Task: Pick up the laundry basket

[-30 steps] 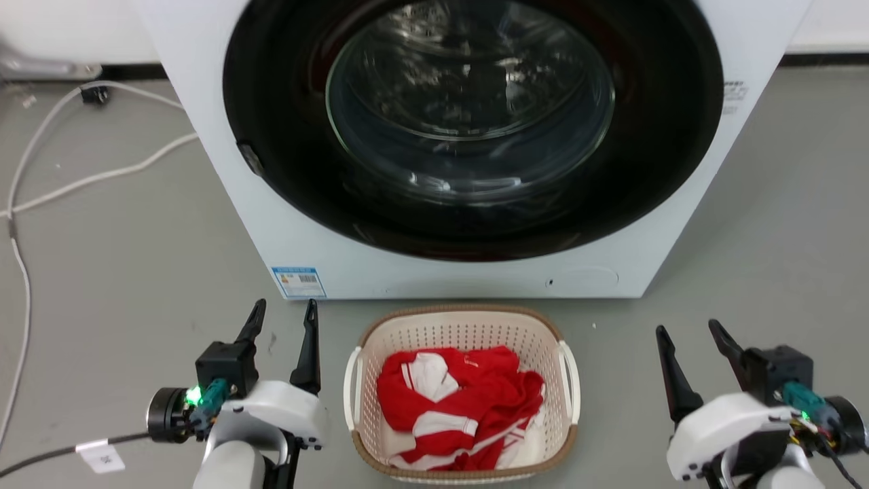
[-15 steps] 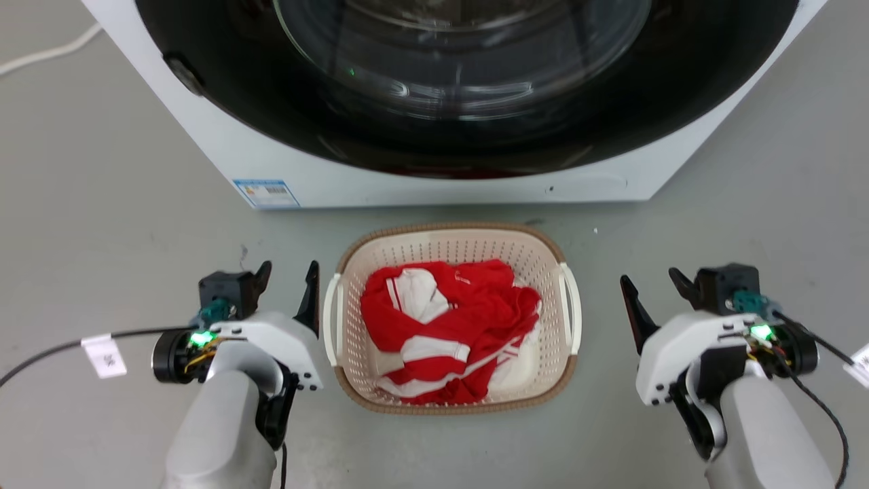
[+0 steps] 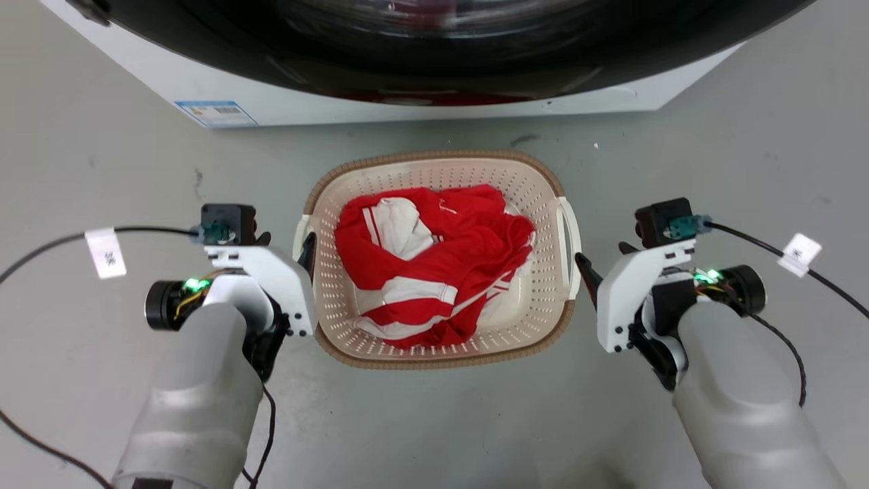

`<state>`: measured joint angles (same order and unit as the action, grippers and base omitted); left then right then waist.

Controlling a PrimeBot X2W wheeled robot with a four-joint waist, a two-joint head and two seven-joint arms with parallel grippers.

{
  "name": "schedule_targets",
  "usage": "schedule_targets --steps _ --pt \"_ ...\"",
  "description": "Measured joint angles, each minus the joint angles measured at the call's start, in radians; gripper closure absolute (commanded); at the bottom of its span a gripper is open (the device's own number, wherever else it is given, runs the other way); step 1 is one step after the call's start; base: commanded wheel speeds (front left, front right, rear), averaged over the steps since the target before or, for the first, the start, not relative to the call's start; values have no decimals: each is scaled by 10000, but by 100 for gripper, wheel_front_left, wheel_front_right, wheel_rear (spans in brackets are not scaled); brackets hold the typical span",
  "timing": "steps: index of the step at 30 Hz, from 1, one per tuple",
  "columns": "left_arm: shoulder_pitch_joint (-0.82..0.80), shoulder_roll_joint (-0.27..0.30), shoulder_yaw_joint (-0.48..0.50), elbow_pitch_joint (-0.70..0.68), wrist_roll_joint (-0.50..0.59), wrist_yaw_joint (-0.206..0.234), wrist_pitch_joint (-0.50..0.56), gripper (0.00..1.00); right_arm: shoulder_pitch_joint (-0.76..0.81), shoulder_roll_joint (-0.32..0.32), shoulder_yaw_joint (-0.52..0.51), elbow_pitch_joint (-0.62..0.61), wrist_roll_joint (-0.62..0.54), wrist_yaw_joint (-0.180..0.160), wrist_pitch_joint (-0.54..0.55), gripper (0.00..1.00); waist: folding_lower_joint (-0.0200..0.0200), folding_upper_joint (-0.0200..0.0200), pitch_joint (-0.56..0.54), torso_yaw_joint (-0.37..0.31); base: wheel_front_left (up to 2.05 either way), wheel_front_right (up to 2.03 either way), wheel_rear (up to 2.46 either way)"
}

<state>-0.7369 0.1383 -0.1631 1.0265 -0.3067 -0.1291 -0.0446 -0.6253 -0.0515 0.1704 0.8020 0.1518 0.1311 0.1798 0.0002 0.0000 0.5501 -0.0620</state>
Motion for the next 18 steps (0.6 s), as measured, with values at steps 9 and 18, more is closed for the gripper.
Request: schedule_targets --steps 9,18 --pt "-1056 562 -1294 474 -1528 -15 1630 0 -1534 2 1210 1634 1091 0 698 0 0 0 883 -202 0 0 0" --pt "-1789 1200 -2213 589 -2596 -15 2715 0 -2777 6 2337 2591 2255 0 1331 0 0 0 1664 -372 0 0 0"
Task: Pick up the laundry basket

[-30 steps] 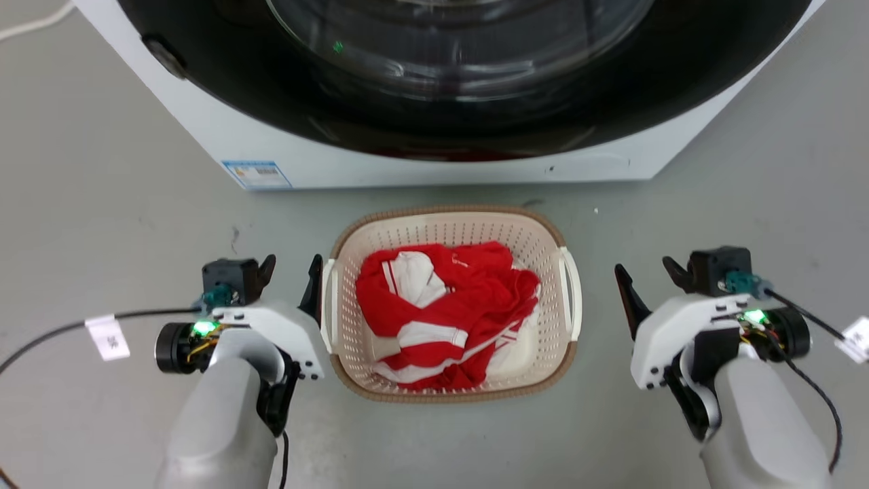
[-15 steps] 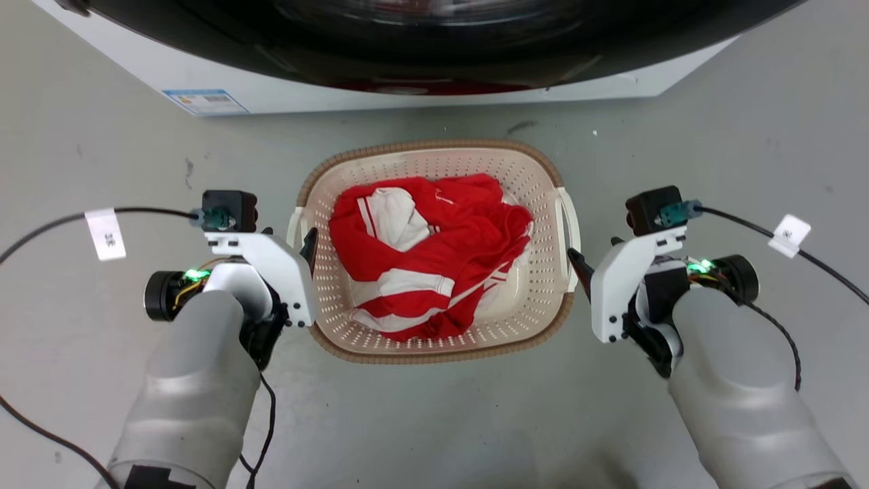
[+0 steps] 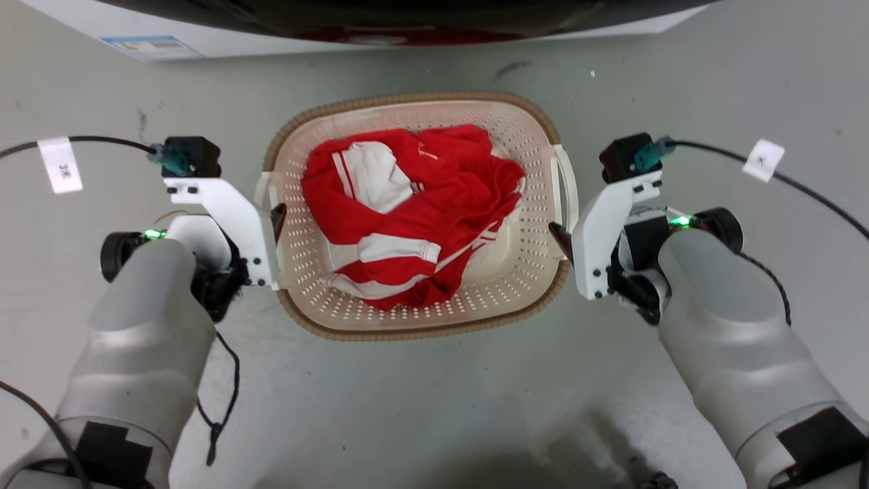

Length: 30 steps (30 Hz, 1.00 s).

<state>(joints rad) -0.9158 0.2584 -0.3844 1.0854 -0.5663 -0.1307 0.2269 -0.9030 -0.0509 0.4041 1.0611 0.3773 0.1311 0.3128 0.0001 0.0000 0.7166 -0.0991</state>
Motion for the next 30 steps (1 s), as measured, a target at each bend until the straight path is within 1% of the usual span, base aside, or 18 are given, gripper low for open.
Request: schedule_targets --steps 6,10,16,28,29,30 --pt "-366 339 -543 109 -301 0 186 0 -639 -6 583 387 681 0 222 0 0 0 540 -131 0 0 0" --pt "-613 401 -742 232 -522 0 211 0 -954 -4 911 677 928 0 253 0 -1 0 865 -147 0 0 0" --pt "-959 324 -1047 458 -823 0 259 0 -1298 -2 1329 1032 1273 0 251 0 -1 0 1217 -32 0 0 0" --pt "-1409 -157 -1595 767 -1344 -2 151 0 -1646 -2 1657 1676 1781 0 -178 0 -1 0 1666 301 0 0 0" --pt "-1420 -171 -1611 815 -1400 -2 159 0 -1655 -2 1655 1707 1806 0 -213 4 -1 0 1689 311 0 0 0" --pt "-1425 -174 -1641 846 -1450 0 173 52 -1664 0 1620 1749 1929 0 -222 43 -1 0 1708 320 0 0 0"
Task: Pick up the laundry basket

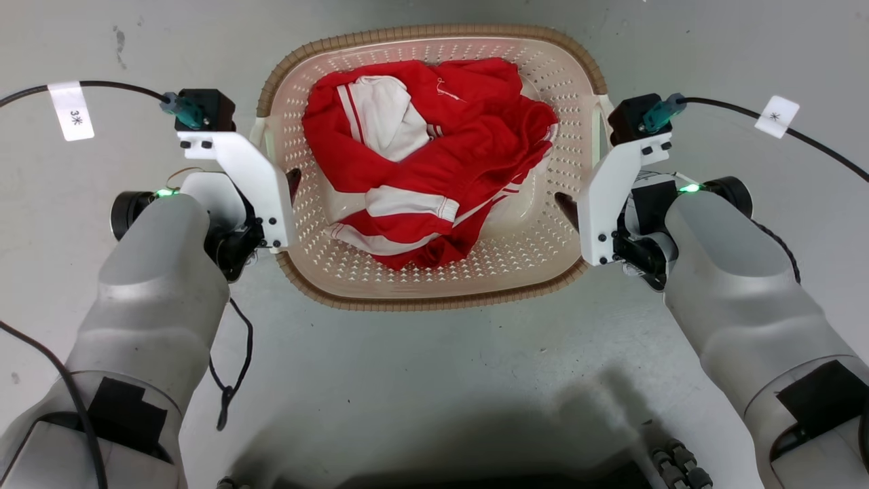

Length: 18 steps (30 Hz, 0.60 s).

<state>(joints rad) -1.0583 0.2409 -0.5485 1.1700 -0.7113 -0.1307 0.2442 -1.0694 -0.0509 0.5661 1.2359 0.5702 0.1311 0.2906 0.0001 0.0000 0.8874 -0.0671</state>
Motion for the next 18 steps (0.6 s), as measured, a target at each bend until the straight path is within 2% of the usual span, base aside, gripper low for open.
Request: schedule_targets --steps 2,3,18 --pt "-6 -46 -79 -6 -176 0 140 100 -22 -4 33 61 56 0 -35 72 0 0 21 15 0 0 0" --pt "-19 -65 -109 -19 -234 0 117 100 -22 -4 58 67 153 0 4 100 0 0 30 30 0 0 0" --pt "-93 -31 -752 123 -867 0 268 100 -15 -23 723 148 855 -19 117 100 0 0 -250 17 0 0 0"
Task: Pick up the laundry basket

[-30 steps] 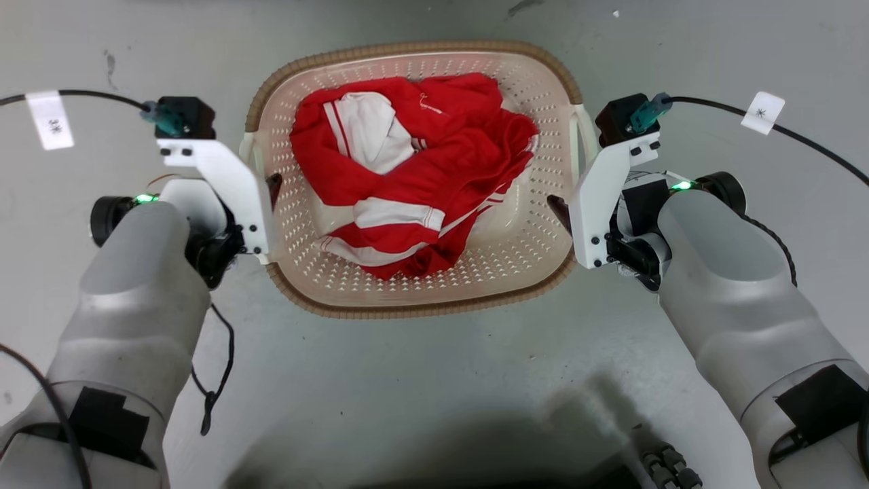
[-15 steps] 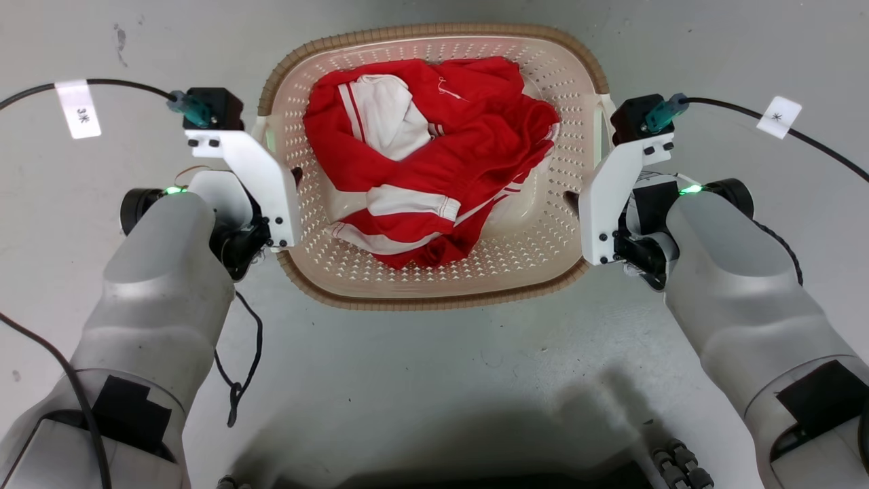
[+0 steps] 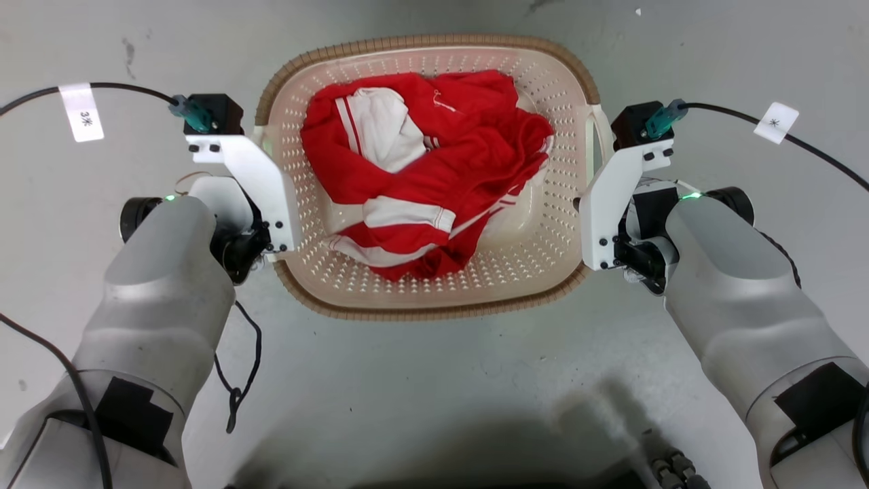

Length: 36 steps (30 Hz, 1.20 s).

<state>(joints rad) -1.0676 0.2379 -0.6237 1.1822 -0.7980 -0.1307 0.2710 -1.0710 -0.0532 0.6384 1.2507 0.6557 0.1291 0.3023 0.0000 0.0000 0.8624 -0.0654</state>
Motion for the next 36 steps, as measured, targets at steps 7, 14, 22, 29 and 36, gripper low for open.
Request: schedule_targets --steps 7,14,22,29,36 --pt "262 -161 -293 138 -360 4 385 100 149 -33 353 75 407 -2 621 100 0 0 -708 41 0 0 0" --pt "732 -242 -583 219 -744 17 888 100 571 -65 677 77 890 -4 1384 100 0 0 -1713 66 0 0 0" --pt "1486 -339 -855 316 -1289 29 1685 100 1273 -81 993 121 1432 -12 2192 100 -1 0 -3179 73 0 0 0" --pt "2103 -451 -1045 437 -1726 29 2497 100 1848 -94 1218 184 1988 -15 3310 100 -1 0 -4431 65 0 0 0" --pt "2502 -499 -1170 495 -2044 31 3116 100 2148 -98 1417 270 2301 -15 3967 100 -2 -1 -5497 73 0 0 0"
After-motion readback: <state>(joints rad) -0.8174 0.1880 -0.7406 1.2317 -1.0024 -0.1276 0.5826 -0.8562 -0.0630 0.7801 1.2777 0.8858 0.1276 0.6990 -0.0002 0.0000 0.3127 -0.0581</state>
